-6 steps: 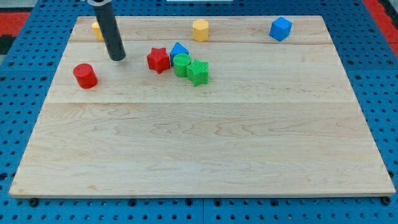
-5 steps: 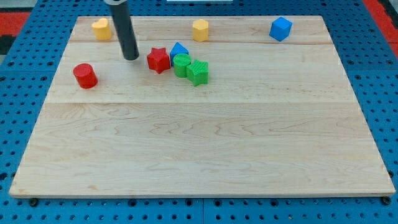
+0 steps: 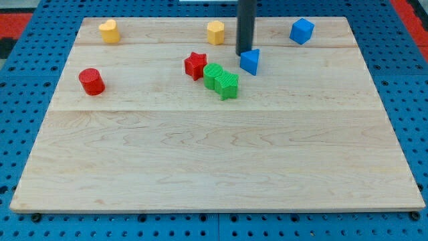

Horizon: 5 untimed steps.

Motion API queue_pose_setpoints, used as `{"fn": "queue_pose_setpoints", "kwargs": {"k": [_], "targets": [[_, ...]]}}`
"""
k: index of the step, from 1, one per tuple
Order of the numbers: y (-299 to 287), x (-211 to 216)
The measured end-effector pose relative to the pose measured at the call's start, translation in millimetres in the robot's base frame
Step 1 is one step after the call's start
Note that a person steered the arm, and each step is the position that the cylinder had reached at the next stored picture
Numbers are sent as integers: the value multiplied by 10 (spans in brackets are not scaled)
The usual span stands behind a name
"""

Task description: Keep the blue triangle on the right side of the green star

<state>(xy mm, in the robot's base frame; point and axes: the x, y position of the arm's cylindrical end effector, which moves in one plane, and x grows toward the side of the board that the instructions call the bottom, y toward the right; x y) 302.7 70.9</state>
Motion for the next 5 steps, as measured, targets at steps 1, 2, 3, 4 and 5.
{"fn": "queue_pose_setpoints", "kwargs": {"k": [1, 2, 3, 4, 5], "targets": [[41, 222], [-199, 269], [19, 463], [29, 649], [316, 767]]}}
